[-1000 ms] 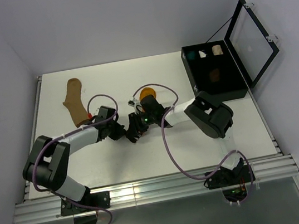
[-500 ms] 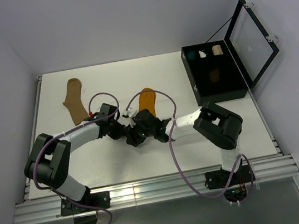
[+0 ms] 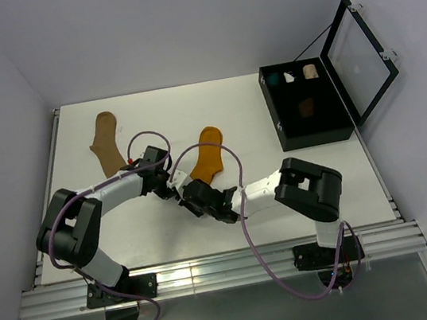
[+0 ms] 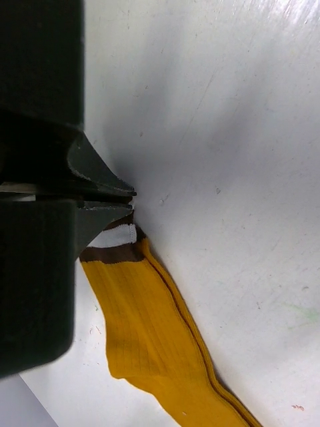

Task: Roll the socks
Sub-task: Roll the sock at the center of the board.

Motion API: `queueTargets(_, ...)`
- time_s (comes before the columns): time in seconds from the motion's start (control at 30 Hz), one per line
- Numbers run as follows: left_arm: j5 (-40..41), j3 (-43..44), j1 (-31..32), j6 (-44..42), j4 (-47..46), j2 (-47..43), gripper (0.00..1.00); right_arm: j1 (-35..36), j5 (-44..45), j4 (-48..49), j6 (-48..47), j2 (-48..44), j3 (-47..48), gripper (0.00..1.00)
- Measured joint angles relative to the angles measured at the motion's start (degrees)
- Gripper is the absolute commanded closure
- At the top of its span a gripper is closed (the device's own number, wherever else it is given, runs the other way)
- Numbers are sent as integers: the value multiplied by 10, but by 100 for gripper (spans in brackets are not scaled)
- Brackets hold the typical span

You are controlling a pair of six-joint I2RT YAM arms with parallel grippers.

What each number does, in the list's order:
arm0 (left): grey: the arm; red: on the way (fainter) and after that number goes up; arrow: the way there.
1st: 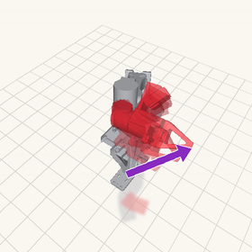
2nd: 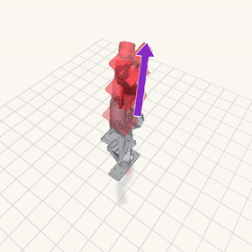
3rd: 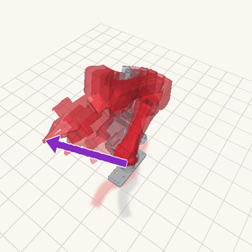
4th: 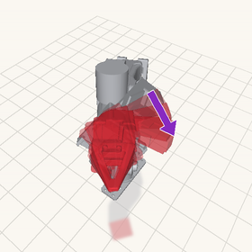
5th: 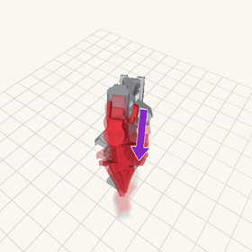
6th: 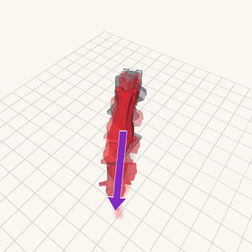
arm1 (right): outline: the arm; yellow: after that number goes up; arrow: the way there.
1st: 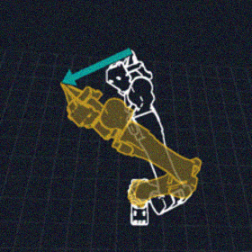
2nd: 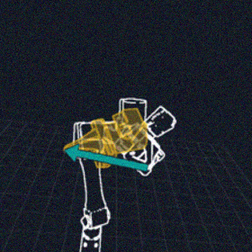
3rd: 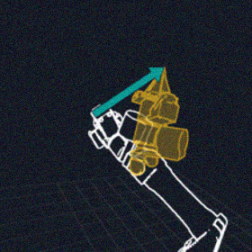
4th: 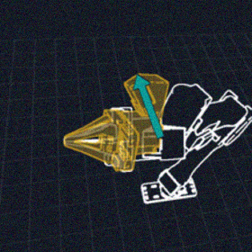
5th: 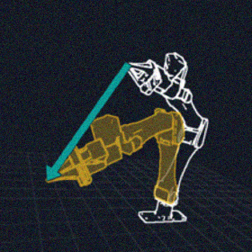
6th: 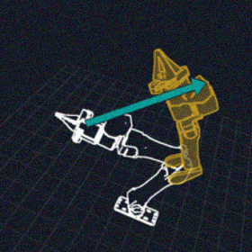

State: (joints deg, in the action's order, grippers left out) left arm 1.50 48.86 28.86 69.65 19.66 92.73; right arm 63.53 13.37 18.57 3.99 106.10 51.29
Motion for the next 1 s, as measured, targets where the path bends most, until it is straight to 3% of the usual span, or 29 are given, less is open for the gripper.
queueTargets(0.03, 0, 0, 0, 0, 0, 0, 100, 1, 9, 1, -2, 0, -3, 84)
queueTargets(0.07, 0, 0, -1, 0, 0, 0, 100, 2, 17, 2, -5, 0, -4, 90)
queueTargets(0.17, -1, 0, -3, -1, 0, 0, 97, 2, 20, 3, -3, 0, -5, 100)
queueTargets(0.37, 2, -5, -4, -7, -5, -7, 79, -31, -61, 10, 22, -2, -5, 100)
queueTargets(0.7, 29, -61, -13, -13, -38, -110, 46, -180, -364, 72, 173, 9, -27, 100)
queueTargets(1.0, 28, -136, -15, -16, -93, -184, 45, -259, -561, 211, 358, 109, -27, 100)
